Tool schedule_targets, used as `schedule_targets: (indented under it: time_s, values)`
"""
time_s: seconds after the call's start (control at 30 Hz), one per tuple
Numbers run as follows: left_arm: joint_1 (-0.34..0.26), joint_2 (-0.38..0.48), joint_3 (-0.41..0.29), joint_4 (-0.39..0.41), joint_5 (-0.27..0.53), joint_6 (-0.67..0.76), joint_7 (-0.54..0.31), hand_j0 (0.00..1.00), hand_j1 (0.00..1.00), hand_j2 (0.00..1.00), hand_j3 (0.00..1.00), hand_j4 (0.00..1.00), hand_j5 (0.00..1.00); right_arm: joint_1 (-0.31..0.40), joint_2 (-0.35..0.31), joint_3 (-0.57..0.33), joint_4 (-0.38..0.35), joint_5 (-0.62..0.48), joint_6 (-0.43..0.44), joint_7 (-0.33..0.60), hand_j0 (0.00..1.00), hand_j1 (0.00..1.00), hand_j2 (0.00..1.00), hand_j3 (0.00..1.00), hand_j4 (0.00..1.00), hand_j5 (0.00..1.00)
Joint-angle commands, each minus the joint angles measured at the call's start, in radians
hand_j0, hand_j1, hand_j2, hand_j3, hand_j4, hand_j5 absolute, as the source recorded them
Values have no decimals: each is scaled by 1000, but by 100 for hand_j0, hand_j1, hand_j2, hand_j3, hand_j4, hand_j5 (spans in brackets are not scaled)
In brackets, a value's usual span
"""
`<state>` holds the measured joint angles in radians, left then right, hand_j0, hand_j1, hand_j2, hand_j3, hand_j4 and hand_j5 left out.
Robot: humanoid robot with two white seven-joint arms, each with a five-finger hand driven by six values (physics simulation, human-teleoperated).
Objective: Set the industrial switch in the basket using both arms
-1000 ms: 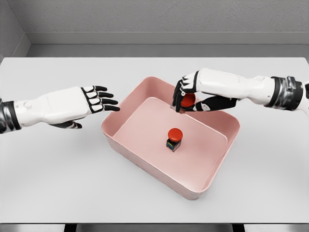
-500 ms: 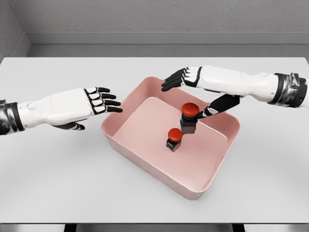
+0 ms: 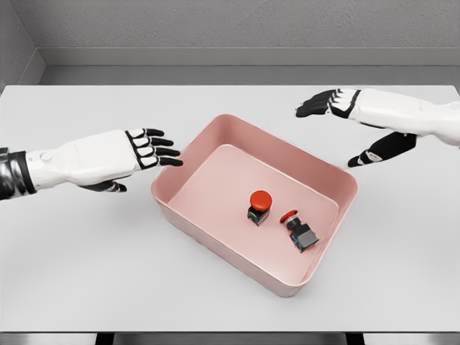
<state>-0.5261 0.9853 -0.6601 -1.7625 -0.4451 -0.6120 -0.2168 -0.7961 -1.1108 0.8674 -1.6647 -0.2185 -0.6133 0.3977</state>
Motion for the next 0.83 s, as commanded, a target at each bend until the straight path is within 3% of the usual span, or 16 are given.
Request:
schedule_targets:
  time_s: [0.0,0.13,0.8]
  values:
    - [0,7,2,0,6,1,1,100,100,100,100,100,100,3,-63,-37,6,-8,2,0,100,100,100,100,100,100]
    - [5,12,1,0,6,1,1,100,100,100,100,100,100,78,-101,-88,20,-10,2,0,100,100,100,100,100,100]
    - [3,6,2,0,5,1,-1,100,100,100,100,100,100,94,-95,-88,46,-12,2,-2,100,100,100,100,100,100]
